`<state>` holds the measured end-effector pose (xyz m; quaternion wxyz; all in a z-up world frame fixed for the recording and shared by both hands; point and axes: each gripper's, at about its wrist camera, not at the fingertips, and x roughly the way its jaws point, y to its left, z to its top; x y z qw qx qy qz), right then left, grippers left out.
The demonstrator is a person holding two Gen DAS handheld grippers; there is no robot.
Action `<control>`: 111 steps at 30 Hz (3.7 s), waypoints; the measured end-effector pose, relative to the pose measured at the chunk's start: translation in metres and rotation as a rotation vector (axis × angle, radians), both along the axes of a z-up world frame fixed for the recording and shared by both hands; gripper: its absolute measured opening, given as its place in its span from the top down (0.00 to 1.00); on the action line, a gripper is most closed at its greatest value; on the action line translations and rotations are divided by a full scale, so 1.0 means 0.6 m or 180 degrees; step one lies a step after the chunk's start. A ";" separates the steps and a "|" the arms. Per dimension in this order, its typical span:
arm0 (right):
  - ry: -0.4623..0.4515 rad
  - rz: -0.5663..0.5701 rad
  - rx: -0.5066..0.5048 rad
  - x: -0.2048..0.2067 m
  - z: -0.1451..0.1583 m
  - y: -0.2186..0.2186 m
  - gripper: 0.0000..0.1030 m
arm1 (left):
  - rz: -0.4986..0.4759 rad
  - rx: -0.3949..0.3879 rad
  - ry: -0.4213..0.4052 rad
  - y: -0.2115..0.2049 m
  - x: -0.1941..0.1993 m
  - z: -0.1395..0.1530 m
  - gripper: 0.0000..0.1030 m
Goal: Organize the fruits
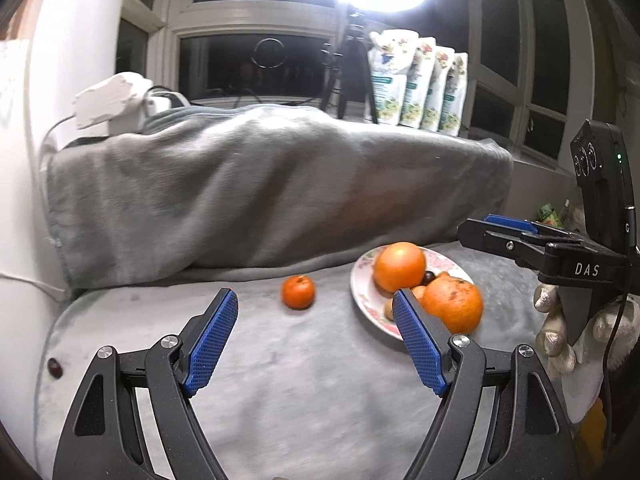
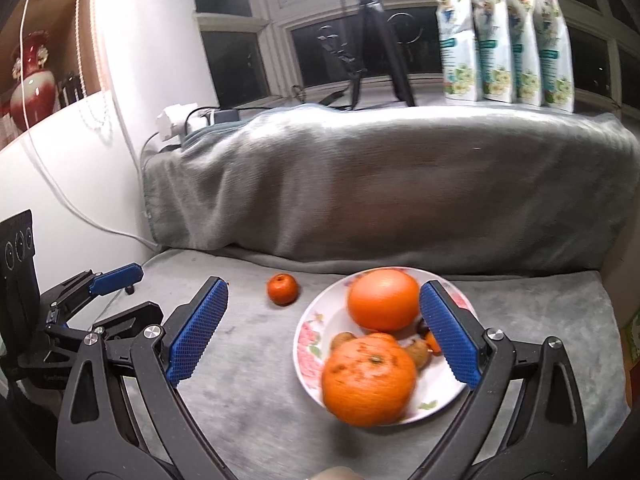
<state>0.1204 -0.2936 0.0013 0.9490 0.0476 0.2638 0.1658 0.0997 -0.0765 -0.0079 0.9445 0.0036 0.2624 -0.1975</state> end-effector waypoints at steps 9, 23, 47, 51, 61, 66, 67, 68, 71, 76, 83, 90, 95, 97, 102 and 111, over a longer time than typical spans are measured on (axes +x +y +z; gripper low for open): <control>0.0060 0.0309 -0.0200 0.023 -0.011 0.086 0.05 | 0.0324 -0.0052 0.0030 0.090 0.001 -0.013 0.22; 0.0372 0.0669 -0.0641 0.103 -0.067 0.198 0.19 | 0.0985 -0.0204 0.0335 0.248 0.000 -0.081 0.23; 0.0999 0.0555 -0.0835 0.201 -0.136 0.225 0.40 | 0.1771 0.0137 0.0737 0.377 0.075 -0.169 0.61; 0.1008 0.0518 -0.0776 0.204 -0.140 0.224 0.45 | 0.1779 0.0168 0.0751 0.380 0.084 -0.174 0.66; 0.0975 0.0422 -0.0807 0.213 -0.150 0.240 0.49 | 0.1735 0.0113 0.0789 0.385 0.093 -0.180 0.69; 0.0951 0.0336 -0.0870 0.216 -0.152 0.241 0.50 | 0.1733 0.0038 0.0795 0.391 0.093 -0.180 0.69; 0.0944 0.0314 -0.0894 0.217 -0.152 0.242 0.50 | 0.1741 0.0027 0.0801 0.393 0.094 -0.181 0.69; 0.0940 0.0300 -0.0902 0.217 -0.152 0.241 0.50 | 0.1746 0.0025 0.0805 0.393 0.095 -0.181 0.70; 0.0887 0.0276 -0.0892 0.215 -0.147 0.241 0.50 | 0.1762 0.0043 0.0801 0.393 0.098 -0.181 0.72; 0.0960 0.0225 -0.0993 0.227 -0.157 0.247 0.50 | 0.1781 0.0074 0.0844 0.392 0.104 -0.185 0.75; 0.0978 0.0182 -0.1101 0.235 -0.167 0.255 0.62 | 0.1813 0.0082 0.0854 0.395 0.108 -0.185 0.81; 0.0990 0.0197 -0.1064 0.237 -0.163 0.238 0.63 | 0.1852 0.0028 0.0888 0.404 0.101 -0.185 0.80; 0.0971 0.0195 -0.1074 0.241 -0.168 0.247 0.64 | 0.1869 0.0079 0.0904 0.400 0.107 -0.187 0.77; 0.0964 0.0194 -0.1048 0.239 -0.167 0.246 0.64 | 0.1838 0.0103 0.0885 0.396 0.108 -0.187 0.77; 0.0948 0.0202 -0.0975 0.230 -0.164 0.238 0.65 | 0.1869 0.0083 0.0843 0.400 0.104 -0.183 0.90; 0.0930 0.0315 -0.0859 0.212 -0.155 0.232 0.65 | 0.1779 0.0162 0.0778 0.390 0.102 -0.173 0.93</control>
